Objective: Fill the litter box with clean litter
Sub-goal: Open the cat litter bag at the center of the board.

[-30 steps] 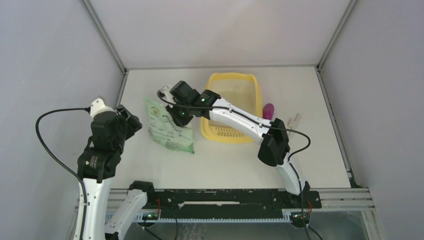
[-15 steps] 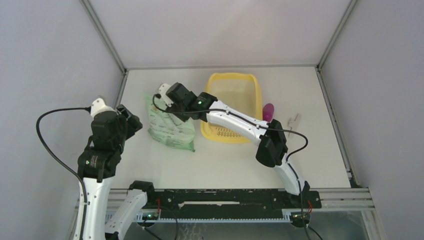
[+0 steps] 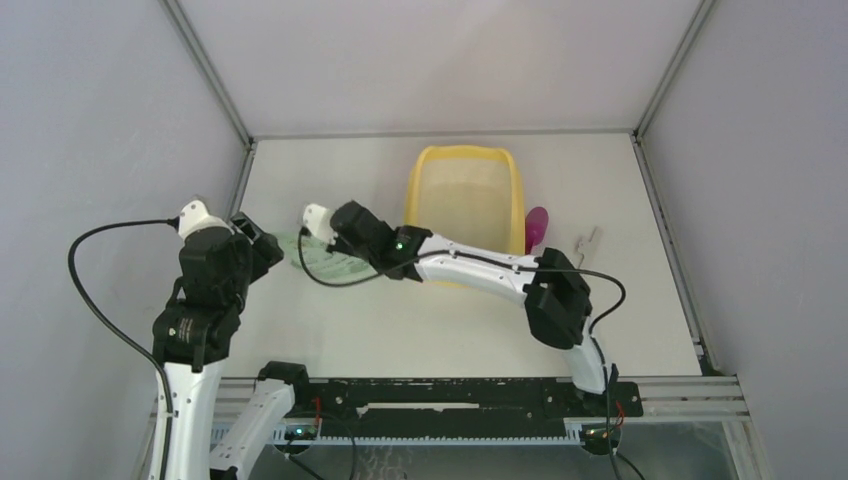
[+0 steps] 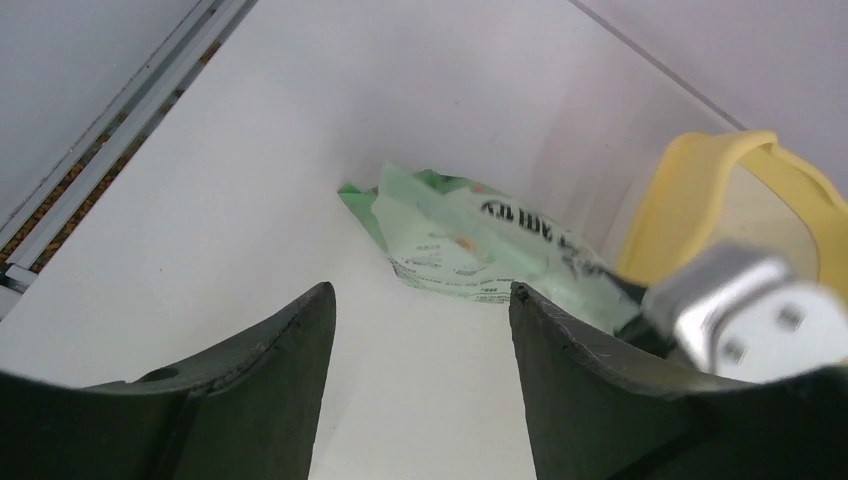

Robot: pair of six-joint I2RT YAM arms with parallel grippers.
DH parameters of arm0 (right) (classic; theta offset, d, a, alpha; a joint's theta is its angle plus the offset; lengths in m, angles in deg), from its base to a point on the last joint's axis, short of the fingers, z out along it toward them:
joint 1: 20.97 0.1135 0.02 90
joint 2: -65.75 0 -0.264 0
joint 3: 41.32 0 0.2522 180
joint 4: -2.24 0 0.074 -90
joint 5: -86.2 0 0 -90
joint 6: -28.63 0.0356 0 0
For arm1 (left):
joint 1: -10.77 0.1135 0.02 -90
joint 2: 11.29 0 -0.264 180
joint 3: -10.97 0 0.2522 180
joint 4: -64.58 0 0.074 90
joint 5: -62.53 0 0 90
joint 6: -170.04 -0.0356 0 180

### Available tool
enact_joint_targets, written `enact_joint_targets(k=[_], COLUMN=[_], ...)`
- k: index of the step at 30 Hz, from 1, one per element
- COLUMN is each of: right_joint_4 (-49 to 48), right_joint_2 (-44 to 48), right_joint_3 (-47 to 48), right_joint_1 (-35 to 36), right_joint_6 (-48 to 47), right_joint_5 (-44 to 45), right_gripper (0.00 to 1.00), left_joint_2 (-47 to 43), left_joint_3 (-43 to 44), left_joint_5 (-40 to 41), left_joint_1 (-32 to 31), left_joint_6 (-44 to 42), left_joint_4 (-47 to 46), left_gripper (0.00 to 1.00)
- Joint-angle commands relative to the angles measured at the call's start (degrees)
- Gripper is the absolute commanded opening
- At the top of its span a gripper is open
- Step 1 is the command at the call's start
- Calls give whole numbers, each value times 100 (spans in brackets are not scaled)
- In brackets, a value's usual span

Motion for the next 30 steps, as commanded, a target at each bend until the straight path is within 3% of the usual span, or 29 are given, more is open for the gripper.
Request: enact_joint_targets(k=[1,8,12,17,23,30], right_joint_4=[-1623,-2044,-2326,-2365,-1730,-1920], right_joint_2=[1230,2234,2455,2197,1888,1979], right_joint_3=[-1500,-3395,-3937,-3587,-2584,-2500], right_joint_1=[365,1079,1427,1114,341,19], right_joint_6=[-311,265,463,1308,2496,2418], right_joint_5=[107,608,809,999,191,-858], right_gripper=[0,0,0,0,0,0], left_joint_2=[-112,-241,-278,-266,-184,-139], left_joint_3=[352,296,241,128,-103,-797], left_joint_5=[-40,-132,-198,-305,-946,-987], left_joint_1=[39,42,42,39,36,-97], left_joint_6=[-69,-31,-10,37,28,67], left_joint_4=[6,47,49,-23,-106,-122], left_gripper=[69,69,69,69,66,67])
